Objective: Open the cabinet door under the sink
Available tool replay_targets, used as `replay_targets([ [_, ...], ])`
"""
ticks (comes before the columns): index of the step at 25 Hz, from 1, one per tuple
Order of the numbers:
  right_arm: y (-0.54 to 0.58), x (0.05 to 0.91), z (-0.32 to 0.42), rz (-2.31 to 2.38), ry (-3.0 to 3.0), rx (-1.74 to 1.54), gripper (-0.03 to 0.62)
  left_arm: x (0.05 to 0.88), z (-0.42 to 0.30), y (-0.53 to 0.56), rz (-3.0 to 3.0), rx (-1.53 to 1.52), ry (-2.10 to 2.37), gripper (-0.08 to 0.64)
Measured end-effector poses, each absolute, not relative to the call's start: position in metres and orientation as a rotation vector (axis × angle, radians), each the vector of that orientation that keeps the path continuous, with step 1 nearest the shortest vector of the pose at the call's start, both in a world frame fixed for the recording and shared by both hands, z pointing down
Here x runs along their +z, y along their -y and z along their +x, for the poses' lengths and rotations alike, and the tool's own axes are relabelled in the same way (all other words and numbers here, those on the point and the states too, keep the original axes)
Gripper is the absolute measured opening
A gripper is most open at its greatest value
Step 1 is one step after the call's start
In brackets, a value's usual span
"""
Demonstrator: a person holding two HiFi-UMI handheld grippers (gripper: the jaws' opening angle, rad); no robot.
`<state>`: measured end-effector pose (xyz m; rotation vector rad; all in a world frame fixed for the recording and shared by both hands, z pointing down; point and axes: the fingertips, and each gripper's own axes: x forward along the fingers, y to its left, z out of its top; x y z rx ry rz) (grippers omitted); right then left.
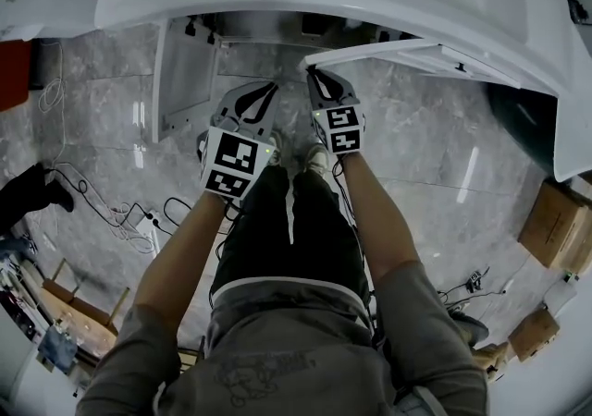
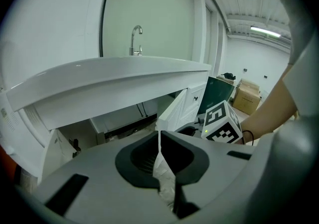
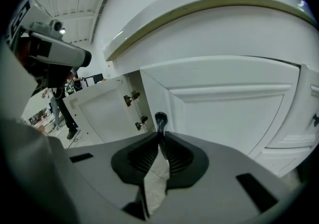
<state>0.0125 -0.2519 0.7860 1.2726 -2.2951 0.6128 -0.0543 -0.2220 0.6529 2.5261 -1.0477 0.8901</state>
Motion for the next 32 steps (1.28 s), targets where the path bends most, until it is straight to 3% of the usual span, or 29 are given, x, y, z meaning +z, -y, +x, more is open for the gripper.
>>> replay_targets([
  [16,0.152,0.788,0.062,1.104,2.348,0.498,0.051,0.68,0.009,0.169,2.533,1.049,0.787,0.028],
  [32,0.081,0.796,0.225,1.164,2.188,0.418,0.052,0.692,0.104,0.115,2.703,1.28,0.305,0.028],
])
